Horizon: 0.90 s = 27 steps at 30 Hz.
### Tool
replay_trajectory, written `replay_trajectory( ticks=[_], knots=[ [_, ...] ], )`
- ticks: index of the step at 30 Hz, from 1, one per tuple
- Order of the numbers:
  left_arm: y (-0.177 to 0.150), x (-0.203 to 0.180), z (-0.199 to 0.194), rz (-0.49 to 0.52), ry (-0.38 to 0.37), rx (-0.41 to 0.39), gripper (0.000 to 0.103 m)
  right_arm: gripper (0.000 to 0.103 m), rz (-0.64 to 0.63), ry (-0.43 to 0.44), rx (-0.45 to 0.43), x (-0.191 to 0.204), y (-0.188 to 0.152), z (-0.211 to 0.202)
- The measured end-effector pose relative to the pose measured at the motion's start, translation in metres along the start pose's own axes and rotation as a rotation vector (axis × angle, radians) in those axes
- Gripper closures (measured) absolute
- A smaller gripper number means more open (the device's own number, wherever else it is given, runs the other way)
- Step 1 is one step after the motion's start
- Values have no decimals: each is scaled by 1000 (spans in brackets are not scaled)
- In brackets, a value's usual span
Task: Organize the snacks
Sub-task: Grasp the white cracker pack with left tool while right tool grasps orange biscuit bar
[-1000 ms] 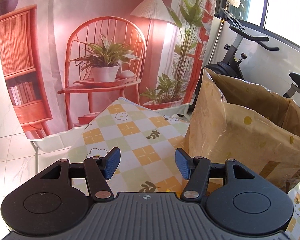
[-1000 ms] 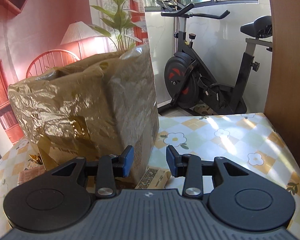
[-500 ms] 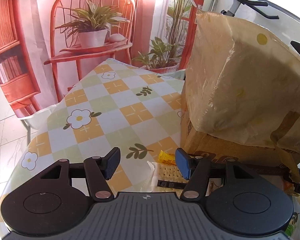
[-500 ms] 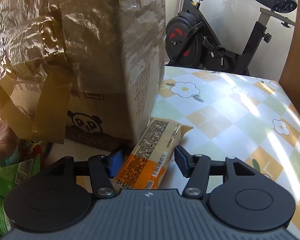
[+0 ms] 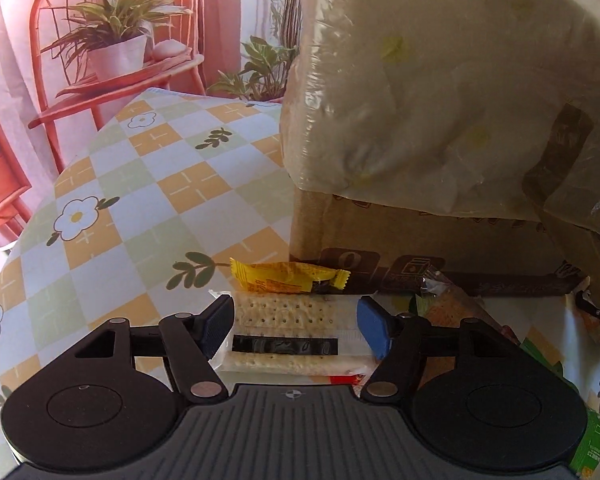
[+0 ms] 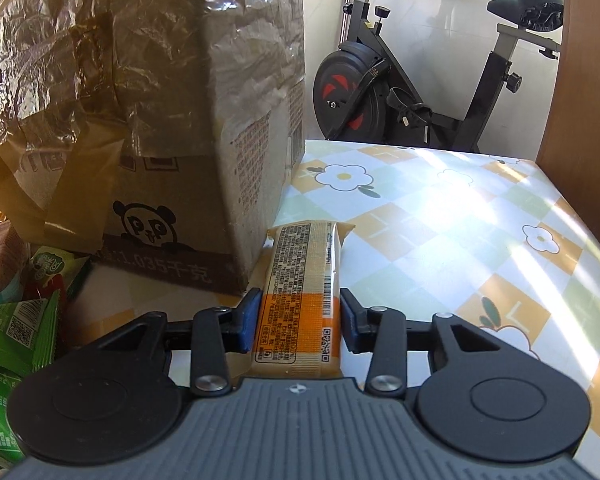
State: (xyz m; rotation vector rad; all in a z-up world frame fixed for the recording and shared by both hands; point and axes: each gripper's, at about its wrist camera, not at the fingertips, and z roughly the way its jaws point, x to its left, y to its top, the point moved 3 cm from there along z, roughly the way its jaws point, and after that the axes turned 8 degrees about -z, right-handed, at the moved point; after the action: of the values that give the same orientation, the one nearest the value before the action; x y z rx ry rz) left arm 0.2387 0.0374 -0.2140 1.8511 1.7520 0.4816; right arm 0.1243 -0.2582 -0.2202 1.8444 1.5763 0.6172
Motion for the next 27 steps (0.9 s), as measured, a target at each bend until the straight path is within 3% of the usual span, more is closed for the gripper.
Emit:
replay_trajectory(
  ticks=[6, 12, 16, 20, 27],
  knots=[
    [-1, -4, 8, -6, 23, -4, 28, 60, 7, 7, -7, -4, 0, 1],
    [-2, -4, 1, -8, -13, 15, 27, 60, 17, 15, -12, -6, 0, 1],
    [-3, -11, 8, 42, -7, 18, 13, 60, 16, 14, -11, -7, 0, 1],
    [-4, -12, 11, 69, 33, 24, 12, 60, 17, 13, -12, -6, 1, 1],
    [-11, 16, -2, 6, 62, 36, 11, 60, 19, 15, -13, -6, 1, 1]
  ],
)
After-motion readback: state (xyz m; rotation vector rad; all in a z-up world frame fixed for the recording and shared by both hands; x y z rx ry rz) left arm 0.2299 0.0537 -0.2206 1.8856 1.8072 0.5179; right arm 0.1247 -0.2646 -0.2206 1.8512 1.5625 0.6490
